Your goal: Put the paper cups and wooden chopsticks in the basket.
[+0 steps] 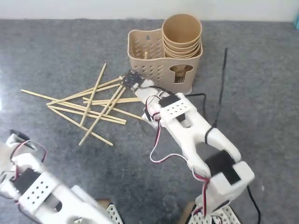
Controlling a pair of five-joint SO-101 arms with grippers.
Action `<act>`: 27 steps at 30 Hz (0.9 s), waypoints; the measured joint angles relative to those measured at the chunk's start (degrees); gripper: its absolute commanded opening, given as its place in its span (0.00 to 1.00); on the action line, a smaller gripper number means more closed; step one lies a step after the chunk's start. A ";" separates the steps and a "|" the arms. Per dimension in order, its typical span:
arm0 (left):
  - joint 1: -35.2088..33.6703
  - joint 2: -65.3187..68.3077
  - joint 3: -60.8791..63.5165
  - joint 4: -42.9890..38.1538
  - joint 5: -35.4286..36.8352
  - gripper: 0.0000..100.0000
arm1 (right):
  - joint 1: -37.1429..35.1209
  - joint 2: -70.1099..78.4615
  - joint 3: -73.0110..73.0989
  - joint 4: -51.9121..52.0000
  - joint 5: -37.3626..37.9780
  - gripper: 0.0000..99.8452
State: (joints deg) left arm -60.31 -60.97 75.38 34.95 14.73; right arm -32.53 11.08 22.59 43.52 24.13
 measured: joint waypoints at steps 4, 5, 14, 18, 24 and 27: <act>0.00 0.00 0.00 0.00 0.00 0.20 | 0.00 3.52 -0.62 -0.79 0.00 0.12; 0.00 0.00 0.00 0.00 0.00 0.20 | 0.00 3.78 -1.23 -0.79 0.00 0.09; 0.00 0.00 0.00 0.00 0.00 0.20 | 0.00 4.04 -1.85 -0.53 0.00 0.01; 0.00 0.00 0.00 0.00 0.00 0.20 | -0.09 2.73 -2.64 3.69 0.00 0.01; 0.00 0.00 0.00 0.00 0.09 0.20 | -3.08 -10.73 -2.64 11.78 -0.18 0.01; 0.00 0.00 0.00 0.00 0.18 0.20 | -5.27 -21.10 -2.64 15.56 -0.18 0.01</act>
State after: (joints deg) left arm -60.31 -60.97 75.38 34.95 14.90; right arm -37.80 -10.02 19.96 59.08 23.96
